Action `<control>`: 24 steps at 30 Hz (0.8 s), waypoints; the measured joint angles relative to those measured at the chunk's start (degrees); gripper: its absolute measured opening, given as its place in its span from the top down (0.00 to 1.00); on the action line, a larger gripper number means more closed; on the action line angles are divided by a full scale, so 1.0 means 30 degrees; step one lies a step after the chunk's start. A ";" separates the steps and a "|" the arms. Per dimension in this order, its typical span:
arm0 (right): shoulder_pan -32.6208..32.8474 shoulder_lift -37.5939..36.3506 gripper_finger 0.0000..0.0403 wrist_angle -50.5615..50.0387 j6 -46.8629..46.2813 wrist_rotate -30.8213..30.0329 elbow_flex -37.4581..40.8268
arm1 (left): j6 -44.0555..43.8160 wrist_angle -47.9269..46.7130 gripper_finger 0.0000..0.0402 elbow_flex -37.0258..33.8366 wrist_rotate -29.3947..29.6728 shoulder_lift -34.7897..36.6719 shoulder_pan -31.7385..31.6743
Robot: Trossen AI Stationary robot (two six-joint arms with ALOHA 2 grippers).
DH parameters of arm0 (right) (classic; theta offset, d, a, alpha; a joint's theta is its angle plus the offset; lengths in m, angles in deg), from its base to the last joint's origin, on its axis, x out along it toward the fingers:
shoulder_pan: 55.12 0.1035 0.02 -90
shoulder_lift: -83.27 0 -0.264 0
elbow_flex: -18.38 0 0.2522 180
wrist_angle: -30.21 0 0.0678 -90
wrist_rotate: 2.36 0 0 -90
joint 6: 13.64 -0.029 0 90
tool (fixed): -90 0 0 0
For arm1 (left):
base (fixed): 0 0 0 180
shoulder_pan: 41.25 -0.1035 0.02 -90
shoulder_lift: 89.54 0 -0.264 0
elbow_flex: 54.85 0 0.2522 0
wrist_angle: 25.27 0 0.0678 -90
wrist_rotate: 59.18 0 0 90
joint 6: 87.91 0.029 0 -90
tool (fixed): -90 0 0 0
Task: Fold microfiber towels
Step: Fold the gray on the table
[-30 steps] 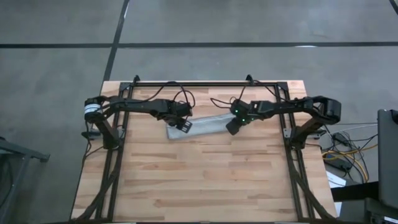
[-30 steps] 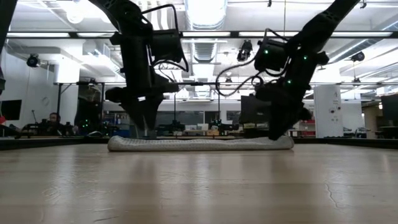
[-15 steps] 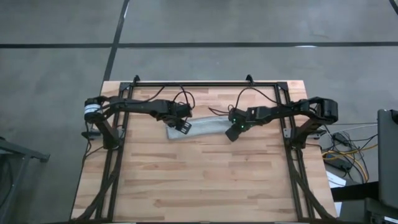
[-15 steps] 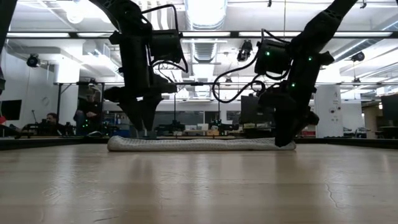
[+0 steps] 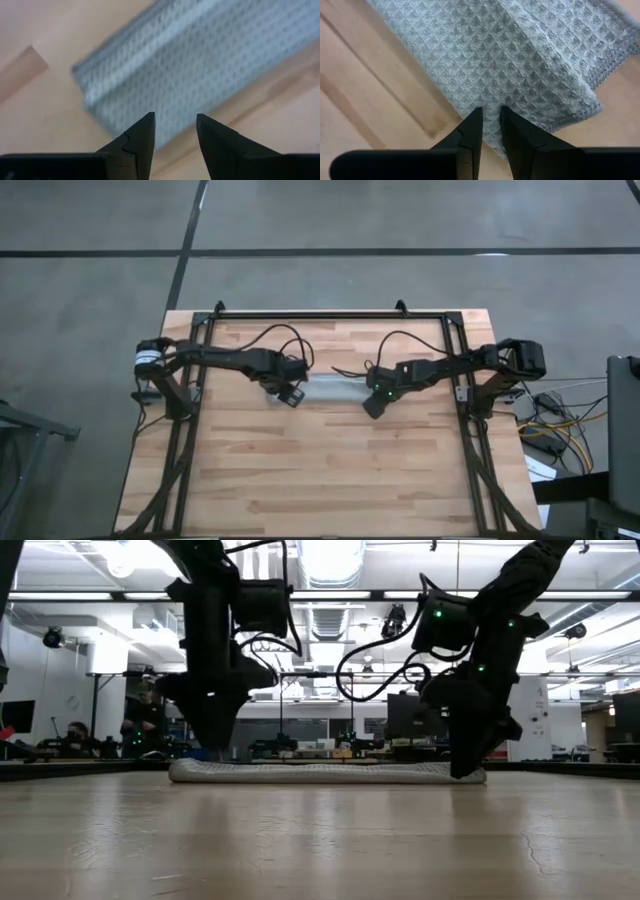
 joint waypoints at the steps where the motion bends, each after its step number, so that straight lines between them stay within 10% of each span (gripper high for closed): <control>1: 0.0088 -0.0008 0.83 -0.0396 -0.0128 0.0033 -0.0010 | -0.0076 -0.0232 0.63 0.0000 -0.0069 0.0000 0.0152; 24: 0.0201 -0.5233 0.83 -0.1133 -0.0093 -0.0888 -0.0729 | -0.2603 -0.1891 0.63 0.0882 0.0664 0.0044 -0.0079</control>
